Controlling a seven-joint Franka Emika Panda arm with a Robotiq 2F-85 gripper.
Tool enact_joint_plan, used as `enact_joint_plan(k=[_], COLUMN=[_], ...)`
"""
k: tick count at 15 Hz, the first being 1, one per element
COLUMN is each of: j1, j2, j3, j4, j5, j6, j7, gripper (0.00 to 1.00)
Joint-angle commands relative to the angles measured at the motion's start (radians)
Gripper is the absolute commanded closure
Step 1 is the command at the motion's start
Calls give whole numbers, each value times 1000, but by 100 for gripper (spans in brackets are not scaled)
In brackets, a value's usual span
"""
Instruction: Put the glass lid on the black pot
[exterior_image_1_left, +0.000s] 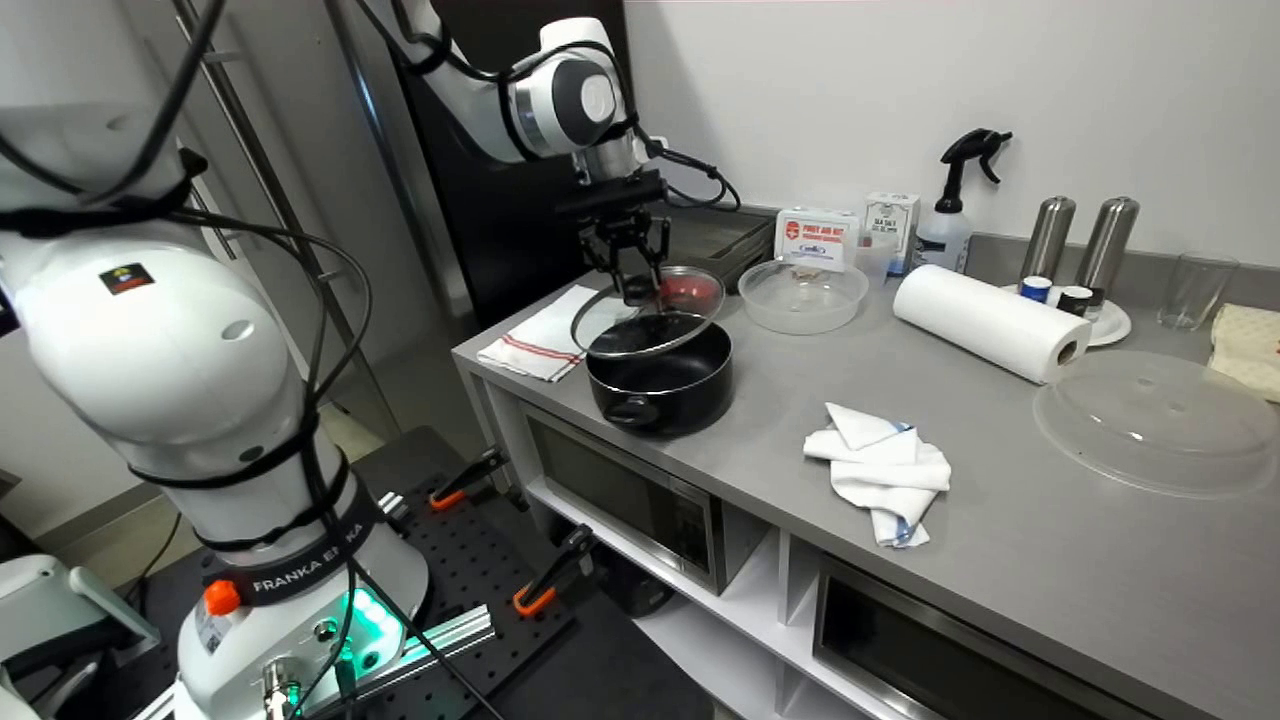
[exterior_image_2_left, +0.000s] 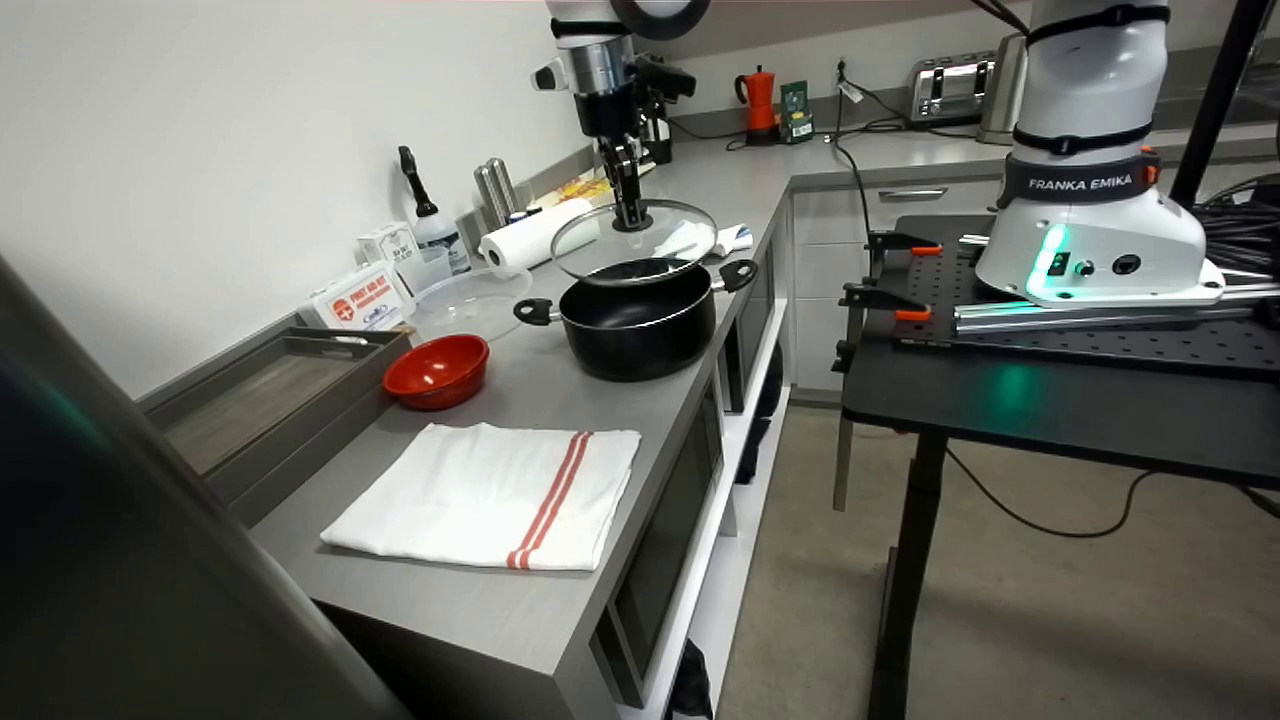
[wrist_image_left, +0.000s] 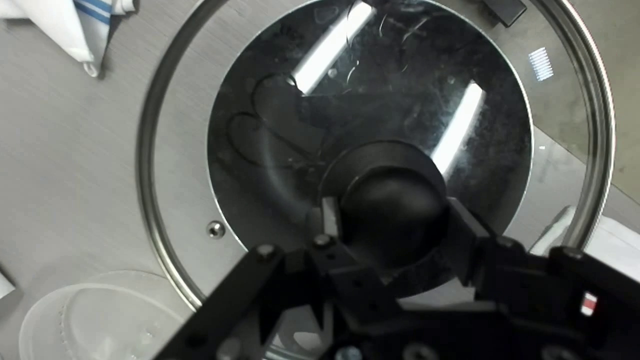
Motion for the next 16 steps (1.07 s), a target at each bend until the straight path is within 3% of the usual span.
enact_joint_plan(k=[1, 16], j1=[0, -54], j2=[23, 240], j3=[2, 6], j4=[29, 186], j5=[14, 77], j6=[-4, 68], j7=[-36, -84], gripper=[74, 74])
